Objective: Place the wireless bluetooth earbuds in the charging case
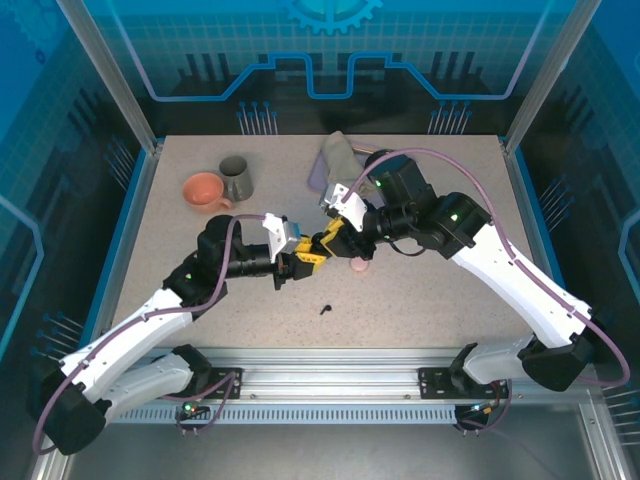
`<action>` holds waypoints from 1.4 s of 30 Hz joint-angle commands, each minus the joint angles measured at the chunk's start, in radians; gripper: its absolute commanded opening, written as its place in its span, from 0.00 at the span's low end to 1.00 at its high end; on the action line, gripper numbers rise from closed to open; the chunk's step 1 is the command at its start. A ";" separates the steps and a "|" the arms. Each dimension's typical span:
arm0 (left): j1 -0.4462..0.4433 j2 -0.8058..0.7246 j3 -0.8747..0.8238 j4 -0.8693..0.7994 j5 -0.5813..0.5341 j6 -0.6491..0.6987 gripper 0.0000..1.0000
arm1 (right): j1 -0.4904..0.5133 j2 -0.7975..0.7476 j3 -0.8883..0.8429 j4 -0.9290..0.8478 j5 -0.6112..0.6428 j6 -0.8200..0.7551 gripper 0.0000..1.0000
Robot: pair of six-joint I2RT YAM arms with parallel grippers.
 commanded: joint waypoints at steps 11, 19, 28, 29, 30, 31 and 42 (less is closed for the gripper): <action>-0.021 0.028 0.058 -0.031 0.011 0.067 0.00 | 0.004 -0.012 0.024 -0.030 0.011 -0.013 0.22; -0.021 0.031 0.063 -0.057 0.009 0.090 0.00 | -0.001 -0.021 0.033 -0.054 0.032 -0.031 0.21; -0.021 0.037 0.088 -0.148 0.002 0.178 0.00 | -0.001 -0.020 0.081 -0.133 0.061 -0.072 0.21; -0.021 0.039 0.093 -0.158 0.002 0.184 0.00 | 0.000 -0.020 0.084 -0.137 0.059 -0.075 0.21; -0.020 0.042 0.096 -0.163 0.001 0.186 0.00 | 0.001 -0.018 0.087 -0.141 0.058 -0.075 0.21; -0.021 0.044 0.099 -0.168 0.003 0.189 0.00 | 0.003 -0.015 0.088 -0.146 0.054 -0.075 0.21; -0.020 0.052 0.111 -0.176 0.007 0.197 0.00 | 0.025 0.021 0.118 -0.180 0.068 -0.099 0.21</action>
